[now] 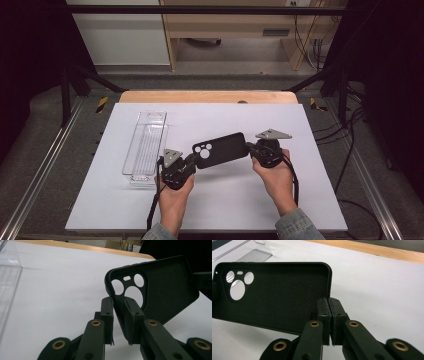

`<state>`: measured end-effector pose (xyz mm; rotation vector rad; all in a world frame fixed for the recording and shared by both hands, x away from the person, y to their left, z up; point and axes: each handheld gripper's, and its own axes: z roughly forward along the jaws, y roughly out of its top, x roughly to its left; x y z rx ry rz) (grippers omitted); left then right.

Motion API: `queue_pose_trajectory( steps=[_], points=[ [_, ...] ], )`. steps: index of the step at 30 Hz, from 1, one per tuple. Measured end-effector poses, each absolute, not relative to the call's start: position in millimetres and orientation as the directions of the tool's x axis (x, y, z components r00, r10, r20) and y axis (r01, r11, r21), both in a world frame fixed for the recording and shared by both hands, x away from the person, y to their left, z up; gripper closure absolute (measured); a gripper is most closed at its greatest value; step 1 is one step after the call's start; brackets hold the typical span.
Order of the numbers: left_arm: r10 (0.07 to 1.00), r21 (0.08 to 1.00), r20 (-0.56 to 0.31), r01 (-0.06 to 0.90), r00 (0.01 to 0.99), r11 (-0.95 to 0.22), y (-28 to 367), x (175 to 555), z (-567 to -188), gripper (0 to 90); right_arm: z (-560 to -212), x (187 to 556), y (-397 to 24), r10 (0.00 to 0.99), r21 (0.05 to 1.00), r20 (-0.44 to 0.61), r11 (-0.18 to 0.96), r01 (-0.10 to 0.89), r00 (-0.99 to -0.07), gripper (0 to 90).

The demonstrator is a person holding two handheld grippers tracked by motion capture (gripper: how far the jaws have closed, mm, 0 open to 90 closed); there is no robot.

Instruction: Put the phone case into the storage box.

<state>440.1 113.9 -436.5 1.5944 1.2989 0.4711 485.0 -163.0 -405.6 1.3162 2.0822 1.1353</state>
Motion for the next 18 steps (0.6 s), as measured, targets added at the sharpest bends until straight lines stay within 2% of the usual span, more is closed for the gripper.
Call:
queue_pose_trajectory(
  steps=[8, 18],
  points=[
    [0.891, 0.850, -0.280, 0.523, 0.359, 0.056, 114.3, 442.3, -438.6, 78.2, -405.7, 485.0, -164.4, 0.886, 0.814, 0.064, 0.220, 0.538, -0.460, 88.5],
    [0.897, 0.863, -0.272, 0.501, 0.349, 0.067, 119.3, 445.7, -435.7, 85.4, -409.4, 481.2, -162.4, 0.882, 0.806, 0.080, 0.217, 0.550, -0.465, 87.2]
  ],
)
